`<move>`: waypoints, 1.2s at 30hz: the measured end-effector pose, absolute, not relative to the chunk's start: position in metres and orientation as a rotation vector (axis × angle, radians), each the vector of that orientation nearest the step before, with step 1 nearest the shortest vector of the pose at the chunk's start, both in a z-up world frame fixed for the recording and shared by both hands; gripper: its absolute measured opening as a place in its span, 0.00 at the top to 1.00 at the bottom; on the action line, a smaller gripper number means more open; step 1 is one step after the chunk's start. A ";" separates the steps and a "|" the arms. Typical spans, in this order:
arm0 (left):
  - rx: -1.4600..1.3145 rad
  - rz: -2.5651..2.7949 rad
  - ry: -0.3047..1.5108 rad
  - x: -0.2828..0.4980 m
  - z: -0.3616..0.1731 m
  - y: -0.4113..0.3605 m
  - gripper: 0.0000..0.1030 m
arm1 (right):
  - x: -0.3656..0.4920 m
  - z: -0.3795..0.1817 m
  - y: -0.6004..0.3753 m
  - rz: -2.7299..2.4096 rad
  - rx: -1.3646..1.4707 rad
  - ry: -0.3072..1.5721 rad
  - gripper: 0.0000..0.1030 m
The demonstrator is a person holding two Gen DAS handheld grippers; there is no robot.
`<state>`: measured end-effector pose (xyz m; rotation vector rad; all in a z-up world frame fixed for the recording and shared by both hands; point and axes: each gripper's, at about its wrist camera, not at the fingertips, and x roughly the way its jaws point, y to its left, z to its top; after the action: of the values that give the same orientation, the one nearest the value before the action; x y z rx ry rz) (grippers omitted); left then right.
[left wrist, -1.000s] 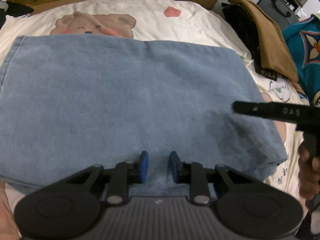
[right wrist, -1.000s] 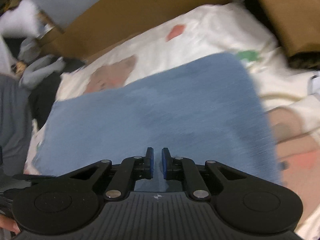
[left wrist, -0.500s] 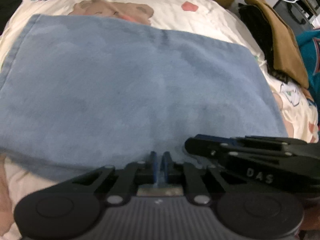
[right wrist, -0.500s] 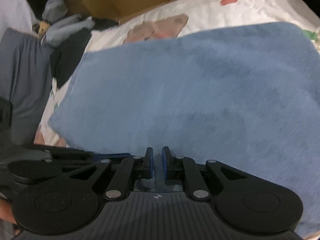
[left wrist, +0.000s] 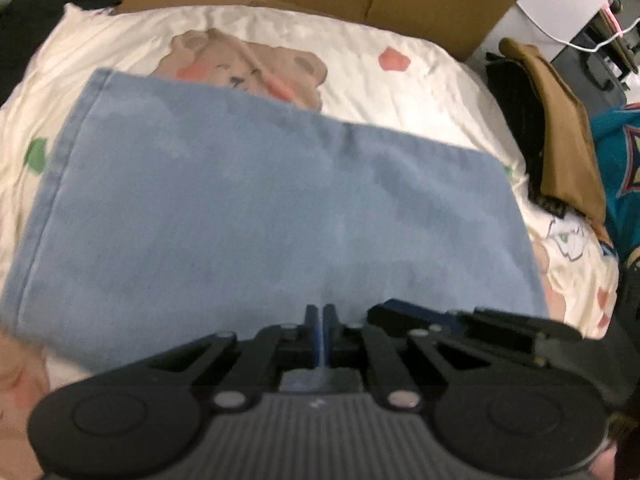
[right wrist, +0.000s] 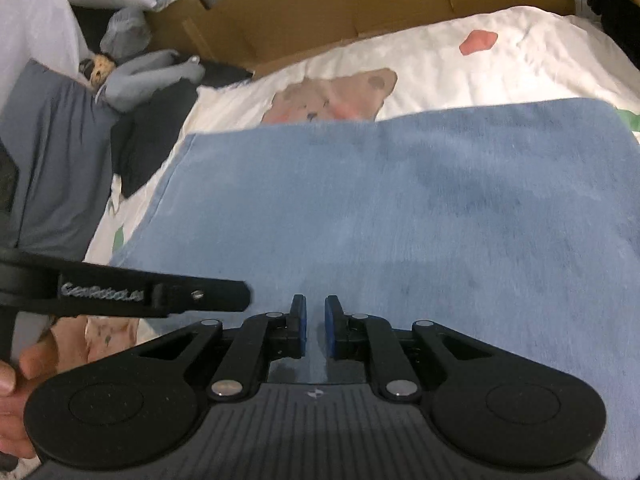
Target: Fold clothes
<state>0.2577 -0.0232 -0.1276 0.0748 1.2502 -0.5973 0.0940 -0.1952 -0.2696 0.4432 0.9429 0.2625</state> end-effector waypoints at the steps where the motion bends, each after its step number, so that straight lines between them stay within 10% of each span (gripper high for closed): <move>1: 0.072 -0.595 1.257 0.264 -0.132 -0.029 0.98 | 0.100 -0.272 -0.195 0.256 0.446 0.946 0.90; 36: 0.190 -0.642 1.269 0.383 -0.171 -0.122 0.97 | 0.098 -0.298 -0.191 0.246 0.533 1.067 0.91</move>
<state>0.3825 -0.1221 -0.1712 0.1895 1.2689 -0.6421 0.0983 -0.1906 -0.2981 0.5328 1.0674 0.2455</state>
